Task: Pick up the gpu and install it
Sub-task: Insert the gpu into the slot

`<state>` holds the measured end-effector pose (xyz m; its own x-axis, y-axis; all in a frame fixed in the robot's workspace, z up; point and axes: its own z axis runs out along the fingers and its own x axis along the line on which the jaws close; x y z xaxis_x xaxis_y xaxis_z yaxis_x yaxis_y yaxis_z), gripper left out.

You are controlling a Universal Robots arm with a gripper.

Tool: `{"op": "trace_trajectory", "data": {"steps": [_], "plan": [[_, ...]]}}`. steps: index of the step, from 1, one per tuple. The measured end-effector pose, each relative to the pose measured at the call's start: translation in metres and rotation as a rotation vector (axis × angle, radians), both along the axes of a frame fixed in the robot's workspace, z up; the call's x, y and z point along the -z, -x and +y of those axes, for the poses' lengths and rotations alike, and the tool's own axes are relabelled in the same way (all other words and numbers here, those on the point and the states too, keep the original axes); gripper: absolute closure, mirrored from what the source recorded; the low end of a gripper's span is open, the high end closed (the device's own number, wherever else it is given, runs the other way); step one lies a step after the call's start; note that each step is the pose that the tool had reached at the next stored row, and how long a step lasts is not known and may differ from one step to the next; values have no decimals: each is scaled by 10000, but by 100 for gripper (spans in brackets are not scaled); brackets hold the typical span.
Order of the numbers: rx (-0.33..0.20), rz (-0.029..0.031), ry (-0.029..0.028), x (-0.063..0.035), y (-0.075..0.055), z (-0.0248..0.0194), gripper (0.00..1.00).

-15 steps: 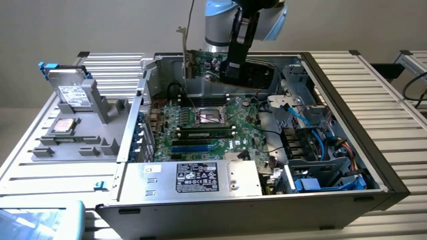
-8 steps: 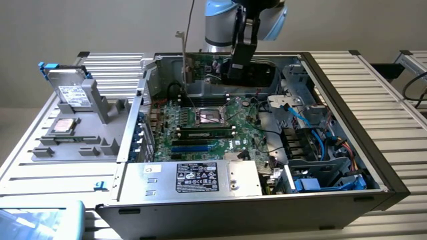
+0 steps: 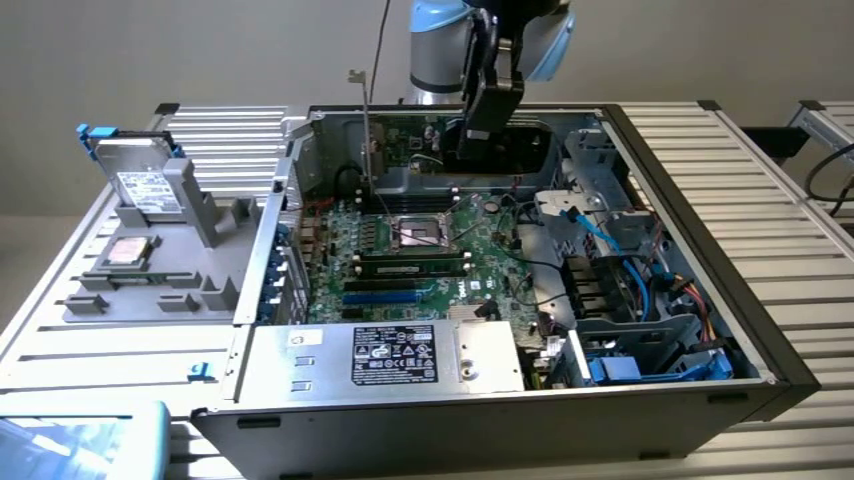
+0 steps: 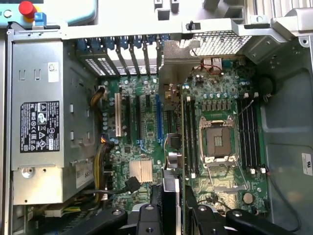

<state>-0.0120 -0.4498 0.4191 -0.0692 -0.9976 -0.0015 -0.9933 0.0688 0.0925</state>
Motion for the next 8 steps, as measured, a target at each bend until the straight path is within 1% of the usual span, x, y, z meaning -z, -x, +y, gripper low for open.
{"op": "trace_trajectory", "data": {"steps": [6,8], "plan": [[0,0,2,0,0,0,72],[0,-1,27,5,3,2,72]]}}
